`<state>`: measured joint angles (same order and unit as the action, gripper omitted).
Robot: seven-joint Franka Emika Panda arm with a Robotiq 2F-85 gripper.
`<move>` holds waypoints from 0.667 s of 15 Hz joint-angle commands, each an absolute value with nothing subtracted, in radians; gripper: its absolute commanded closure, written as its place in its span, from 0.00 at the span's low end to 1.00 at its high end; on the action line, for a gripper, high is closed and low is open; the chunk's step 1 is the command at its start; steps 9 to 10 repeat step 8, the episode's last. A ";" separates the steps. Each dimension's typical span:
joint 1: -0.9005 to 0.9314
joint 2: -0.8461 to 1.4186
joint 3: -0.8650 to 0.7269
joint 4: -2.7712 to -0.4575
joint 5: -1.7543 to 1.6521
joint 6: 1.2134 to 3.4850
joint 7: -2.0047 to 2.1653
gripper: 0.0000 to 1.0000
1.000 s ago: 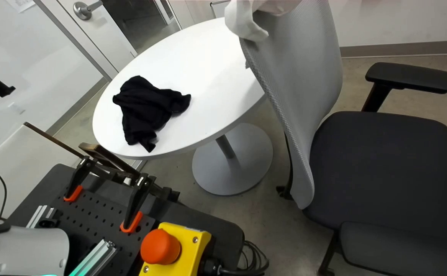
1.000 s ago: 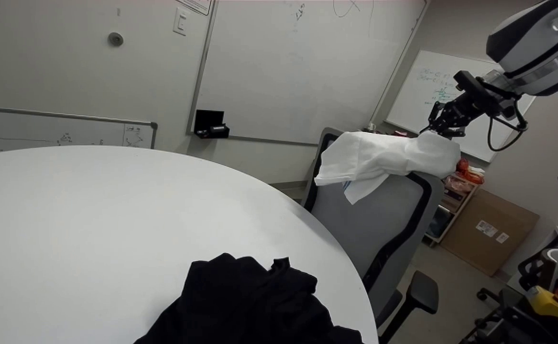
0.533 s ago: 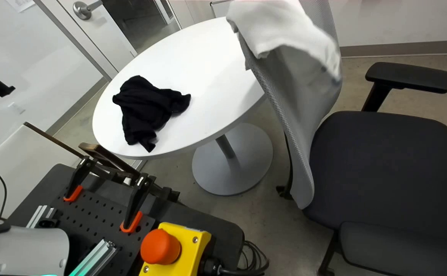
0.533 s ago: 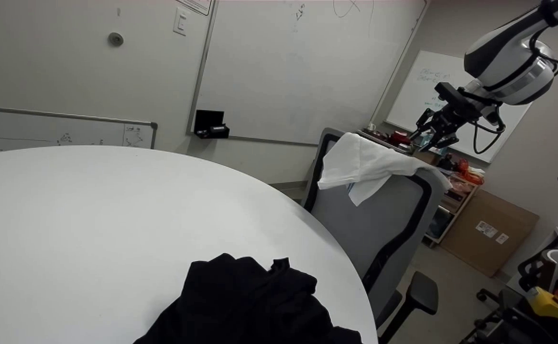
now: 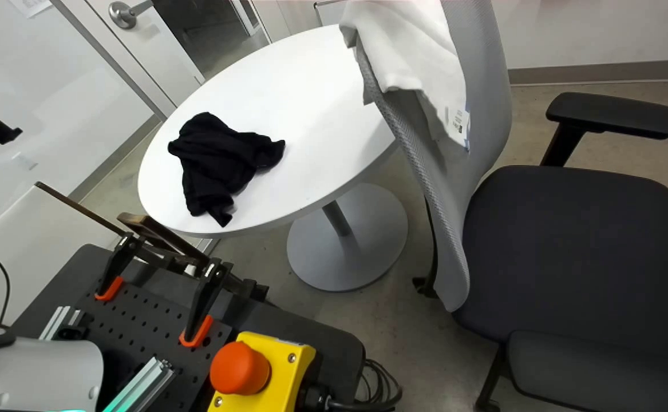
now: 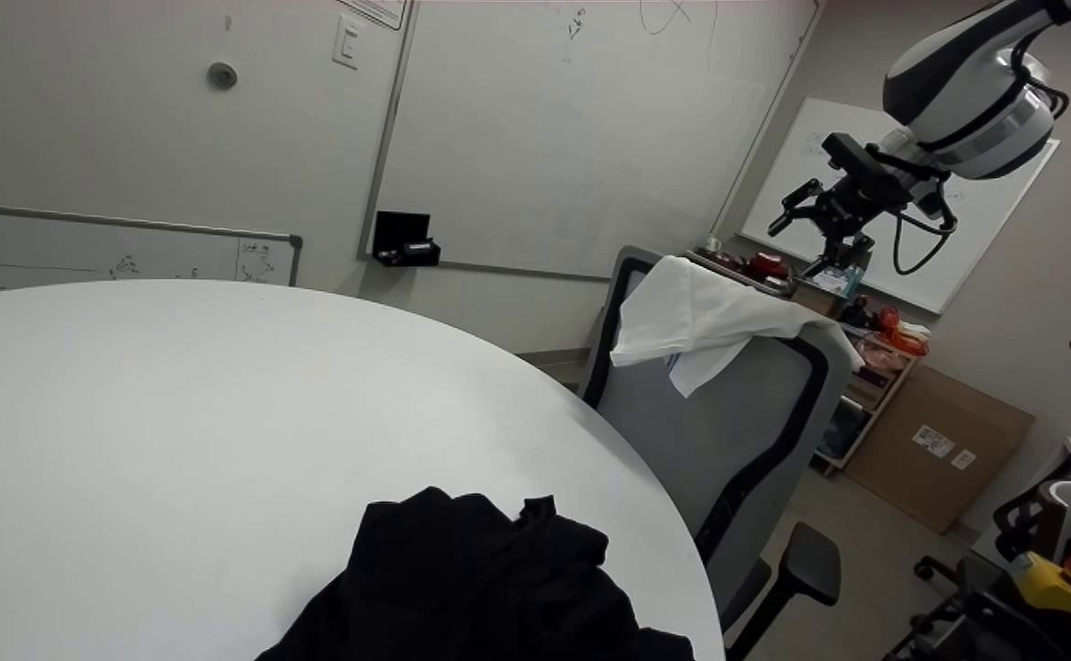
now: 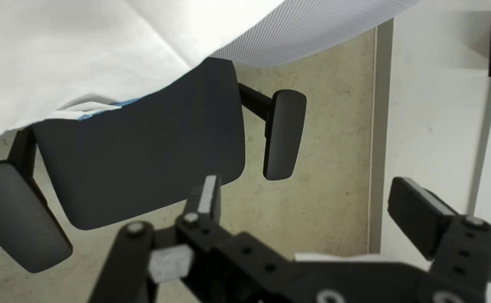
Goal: Hang the white towel on the backrest of the grey chair
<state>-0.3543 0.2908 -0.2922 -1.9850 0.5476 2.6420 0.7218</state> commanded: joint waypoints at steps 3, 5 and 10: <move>-0.323 0.236 -0.287 -2.015 0.522 2.639 0.699 0.00; -0.315 0.206 -0.285 -2.038 0.519 2.639 0.688 0.00; -0.316 0.197 -0.286 -2.051 0.519 2.639 0.682 0.00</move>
